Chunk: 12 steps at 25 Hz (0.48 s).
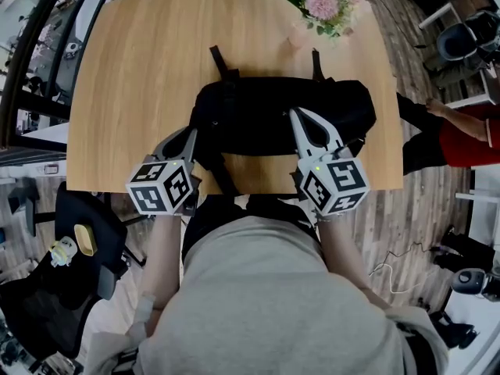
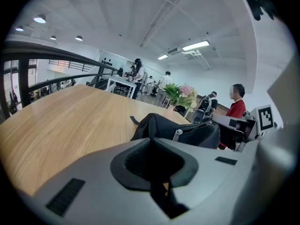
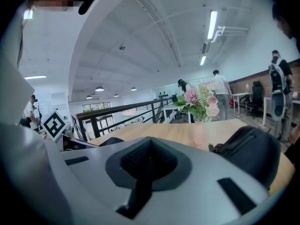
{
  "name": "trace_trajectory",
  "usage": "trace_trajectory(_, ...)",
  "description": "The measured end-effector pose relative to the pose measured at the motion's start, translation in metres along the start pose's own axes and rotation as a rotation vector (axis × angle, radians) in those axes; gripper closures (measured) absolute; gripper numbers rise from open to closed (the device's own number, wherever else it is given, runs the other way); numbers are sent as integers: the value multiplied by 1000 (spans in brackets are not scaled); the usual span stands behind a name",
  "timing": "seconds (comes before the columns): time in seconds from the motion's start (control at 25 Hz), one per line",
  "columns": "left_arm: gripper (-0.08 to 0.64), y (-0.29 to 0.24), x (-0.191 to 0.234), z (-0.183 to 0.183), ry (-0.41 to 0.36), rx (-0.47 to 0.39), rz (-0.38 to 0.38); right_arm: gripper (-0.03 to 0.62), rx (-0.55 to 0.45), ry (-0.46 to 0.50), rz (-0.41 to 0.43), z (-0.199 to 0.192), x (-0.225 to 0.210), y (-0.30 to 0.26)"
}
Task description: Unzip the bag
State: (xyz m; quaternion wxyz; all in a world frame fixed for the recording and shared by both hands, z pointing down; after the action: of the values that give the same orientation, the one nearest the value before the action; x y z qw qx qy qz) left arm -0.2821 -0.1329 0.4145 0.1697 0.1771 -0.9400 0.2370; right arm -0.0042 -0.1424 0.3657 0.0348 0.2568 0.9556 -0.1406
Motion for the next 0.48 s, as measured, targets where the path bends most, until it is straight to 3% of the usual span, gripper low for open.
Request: trace_trajectory(0.48,525,3,-8,-5,-21,-32,79,581,-25,2,28,2,-22,10)
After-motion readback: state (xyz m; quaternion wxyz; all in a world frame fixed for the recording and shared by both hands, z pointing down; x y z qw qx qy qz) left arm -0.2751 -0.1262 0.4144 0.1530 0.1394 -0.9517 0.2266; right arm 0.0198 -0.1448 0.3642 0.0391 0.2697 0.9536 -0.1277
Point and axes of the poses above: the fingertips, and each gripper's own axes: y backward along the fingers, x to its left, z out of its top, the point moved 8 cm from there along y, backward along the fingers, and after that the axes turned 3 degrees about -x, right-handed, at the moved point
